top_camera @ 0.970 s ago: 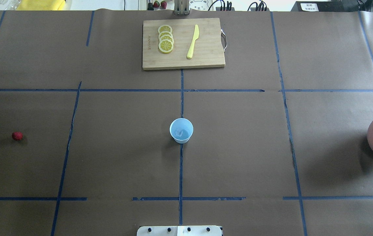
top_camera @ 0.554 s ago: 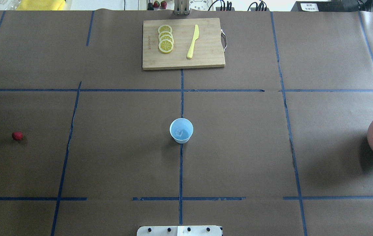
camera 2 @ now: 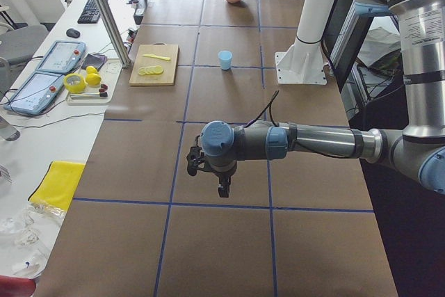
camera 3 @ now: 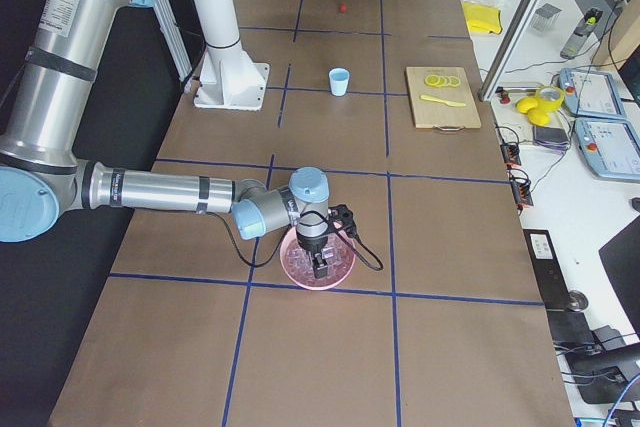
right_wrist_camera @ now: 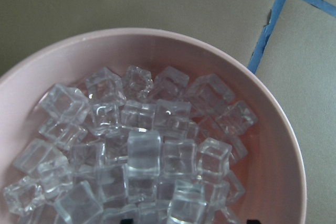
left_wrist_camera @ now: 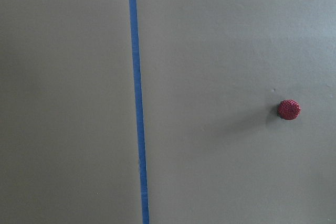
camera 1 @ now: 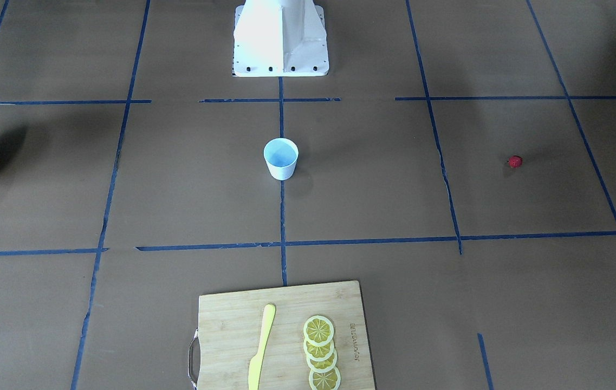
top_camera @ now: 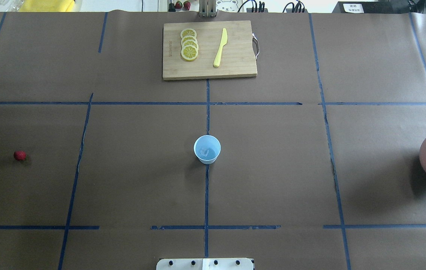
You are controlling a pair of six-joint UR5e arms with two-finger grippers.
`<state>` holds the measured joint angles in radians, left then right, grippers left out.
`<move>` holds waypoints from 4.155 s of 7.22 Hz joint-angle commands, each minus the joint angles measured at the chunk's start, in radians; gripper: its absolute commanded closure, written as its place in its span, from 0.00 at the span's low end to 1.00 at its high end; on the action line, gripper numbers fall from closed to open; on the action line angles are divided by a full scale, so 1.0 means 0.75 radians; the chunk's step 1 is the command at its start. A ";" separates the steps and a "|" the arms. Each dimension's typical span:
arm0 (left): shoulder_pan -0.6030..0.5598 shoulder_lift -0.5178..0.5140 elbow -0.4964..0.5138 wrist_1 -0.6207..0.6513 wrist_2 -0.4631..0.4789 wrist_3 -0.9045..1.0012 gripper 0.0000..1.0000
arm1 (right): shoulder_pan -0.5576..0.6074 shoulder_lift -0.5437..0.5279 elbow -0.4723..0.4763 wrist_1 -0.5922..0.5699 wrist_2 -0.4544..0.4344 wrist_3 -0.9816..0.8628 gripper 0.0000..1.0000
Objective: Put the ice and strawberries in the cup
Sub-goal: 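Grasp another ice cube from the pink bowl with the right gripper, then carry the ice cube with the right gripper over the cup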
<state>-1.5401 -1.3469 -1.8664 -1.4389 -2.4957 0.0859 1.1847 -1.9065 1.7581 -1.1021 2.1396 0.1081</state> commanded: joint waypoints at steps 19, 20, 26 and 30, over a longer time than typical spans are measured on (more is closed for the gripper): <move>0.000 0.031 -0.040 -0.002 0.000 0.010 0.00 | 0.079 -0.056 0.161 0.064 0.004 0.072 1.00; 0.000 0.031 -0.040 -0.002 0.000 0.010 0.00 | 0.067 -0.041 0.218 0.056 0.017 0.249 1.00; 0.000 0.031 -0.040 -0.002 0.000 0.010 0.00 | -0.607 0.462 0.476 0.052 0.011 1.786 1.00; 0.000 0.031 -0.044 -0.002 0.000 0.010 0.00 | -0.920 1.220 0.138 -0.273 -0.332 2.338 1.00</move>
<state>-1.5401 -1.3238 -1.8976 -1.4404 -2.4958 0.0936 0.5596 -1.1345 1.9627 -1.2737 1.9829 1.7623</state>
